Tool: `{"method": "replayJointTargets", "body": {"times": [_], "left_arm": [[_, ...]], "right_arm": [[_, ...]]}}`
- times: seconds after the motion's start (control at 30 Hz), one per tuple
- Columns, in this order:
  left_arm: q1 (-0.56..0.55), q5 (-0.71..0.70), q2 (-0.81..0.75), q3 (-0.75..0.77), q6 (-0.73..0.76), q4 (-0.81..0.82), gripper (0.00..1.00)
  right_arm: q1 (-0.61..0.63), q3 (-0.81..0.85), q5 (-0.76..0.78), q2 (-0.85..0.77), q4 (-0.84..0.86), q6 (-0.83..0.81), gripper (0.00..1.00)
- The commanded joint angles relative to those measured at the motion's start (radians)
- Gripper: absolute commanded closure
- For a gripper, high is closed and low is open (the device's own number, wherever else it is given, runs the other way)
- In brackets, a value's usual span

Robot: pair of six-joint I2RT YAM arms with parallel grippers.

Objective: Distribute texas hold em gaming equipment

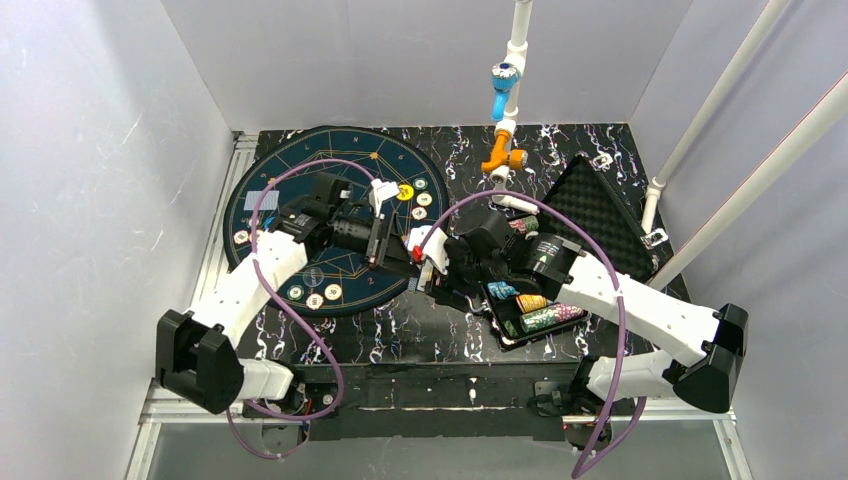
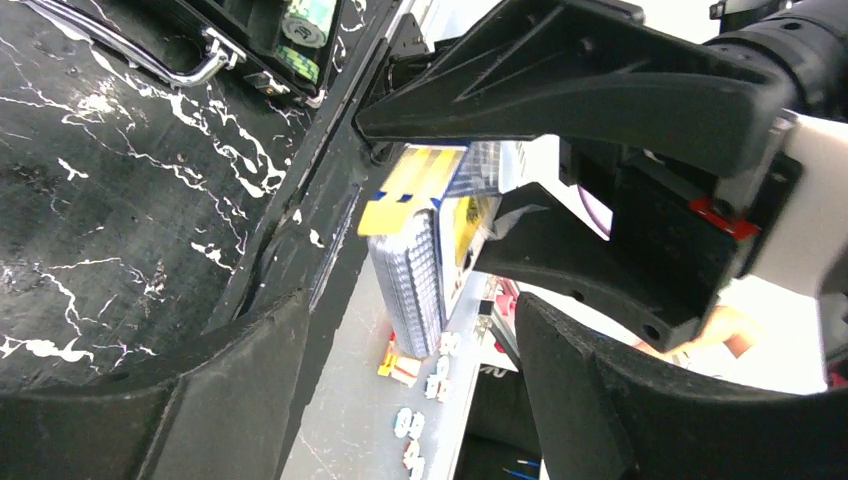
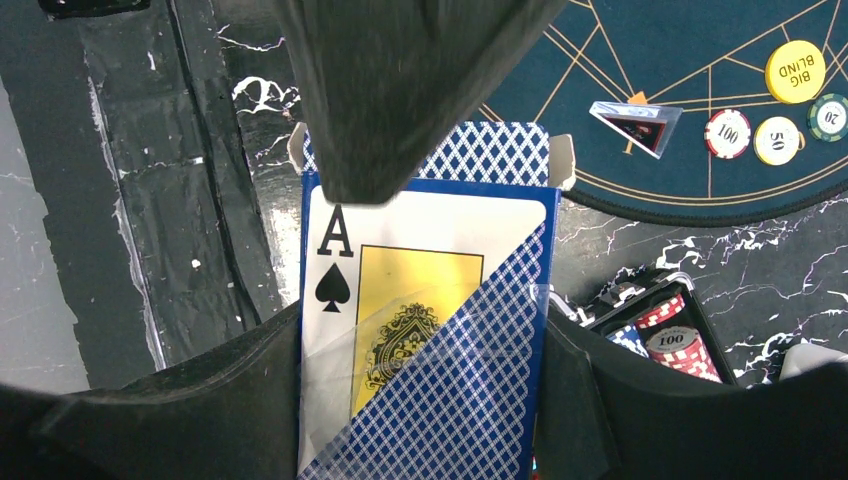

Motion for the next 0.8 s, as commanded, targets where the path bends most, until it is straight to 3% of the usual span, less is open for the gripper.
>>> {"method": "replayJointTargets", "body": {"times": [0.0, 0.17, 0.37, 0.5, 0.63, 0.77], "left_arm": [[-0.03, -0.021, 0.046, -0.013, -0.019, 0.006, 0.29], [-0.016, -0.064, 0.056, 0.014, 0.086, -0.124, 0.46], [0.07, 0.009, 0.013, -0.034, 0.067, -0.101, 0.55], [0.071, 0.054, -0.023, -0.029, 0.048, -0.056, 0.51], [0.068, 0.097, -0.058, -0.055, -0.045, 0.076, 0.32], [0.028, 0.054, -0.027, -0.062, -0.085, 0.114, 0.32]], "right_arm": [[-0.004, 0.067, -0.02, -0.009, 0.06, 0.0, 0.99], [-0.004, 0.067, -0.019, -0.022, 0.047, -0.002, 0.99], [-0.005, 0.048, -0.01, -0.033, 0.045, -0.002, 0.99], [-0.004, 0.048, -0.006, -0.026, 0.045, -0.006, 0.99], [-0.004, 0.045, -0.006, -0.019, 0.047, -0.008, 0.99], [-0.005, 0.052, -0.005, -0.011, 0.055, -0.002, 0.99]]}}
